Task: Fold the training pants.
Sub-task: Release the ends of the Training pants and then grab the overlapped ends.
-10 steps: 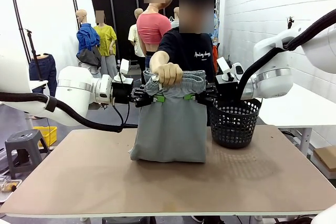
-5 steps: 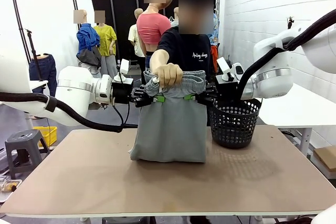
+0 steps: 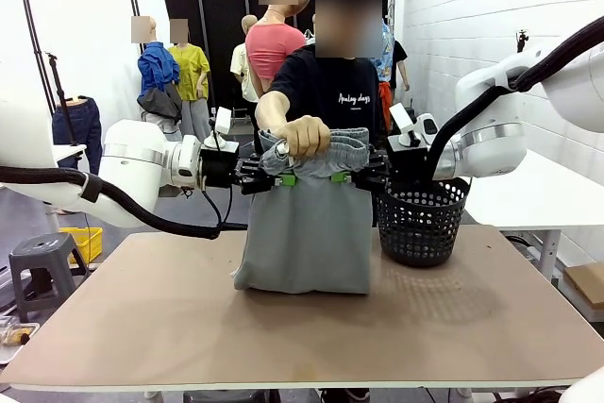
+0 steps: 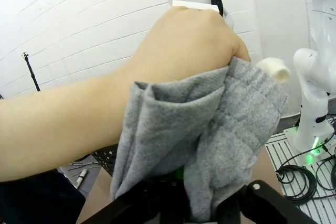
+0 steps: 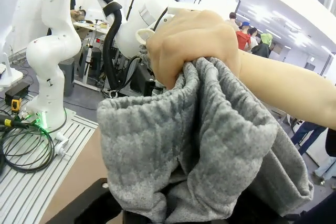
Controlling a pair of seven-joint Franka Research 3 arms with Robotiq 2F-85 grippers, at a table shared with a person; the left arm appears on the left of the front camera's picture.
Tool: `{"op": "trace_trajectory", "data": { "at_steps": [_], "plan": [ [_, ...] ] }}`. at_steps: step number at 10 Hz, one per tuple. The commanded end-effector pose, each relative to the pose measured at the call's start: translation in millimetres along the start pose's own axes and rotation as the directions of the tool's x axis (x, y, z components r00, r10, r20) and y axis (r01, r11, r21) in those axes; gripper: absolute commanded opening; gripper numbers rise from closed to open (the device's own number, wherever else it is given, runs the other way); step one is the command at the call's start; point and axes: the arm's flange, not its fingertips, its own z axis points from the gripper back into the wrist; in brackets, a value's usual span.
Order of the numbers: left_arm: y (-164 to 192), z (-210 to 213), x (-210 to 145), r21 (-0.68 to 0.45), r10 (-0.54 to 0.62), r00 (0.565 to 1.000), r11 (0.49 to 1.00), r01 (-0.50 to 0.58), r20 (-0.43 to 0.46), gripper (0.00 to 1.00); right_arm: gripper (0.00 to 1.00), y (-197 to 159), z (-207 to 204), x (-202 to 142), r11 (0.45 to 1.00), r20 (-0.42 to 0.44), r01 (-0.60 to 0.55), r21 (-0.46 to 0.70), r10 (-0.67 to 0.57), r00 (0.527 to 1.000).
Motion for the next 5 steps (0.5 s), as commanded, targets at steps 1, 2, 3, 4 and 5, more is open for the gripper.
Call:
{"op": "trace_trajectory", "data": {
  "at_steps": [1,2,3,4,5],
  "plan": [
    [-2.8,3.4,-0.8,0.012,0.012,0.999,1.000,-0.013,0.045,0.80,0.77,-3.1,0.6,0.7,0.999,-0.011,0.034,0.002,-0.034,0.999],
    [-4.0,4.9,-1.2,0.007,0.014,0.998,1.000,-0.014,0.057,1.00,0.97,-5.1,1.9,-0.9,0.999,-0.029,0.041,-0.024,-0.042,0.999],
    [-3.7,7.3,-1.4,0.004,0.014,0.998,1.000,-0.015,0.059,1.00,1.00,-6.8,1.1,-1.9,0.998,-0.022,0.053,-0.031,-0.054,0.998],
    [-5.0,7.6,-2.5,0.000,0.017,0.998,1.000,-0.017,0.062,1.00,1.00,-6.7,1.6,-2.9,0.997,-0.029,0.068,-0.037,-0.069,0.997],
    [-6.3,6.4,-3.3,0.006,0.019,0.998,1.000,-0.020,0.066,1.00,1.00,-6.7,3.0,-2.6,0.996,-0.029,0.080,-0.031,-0.081,0.996]
  ]
}}
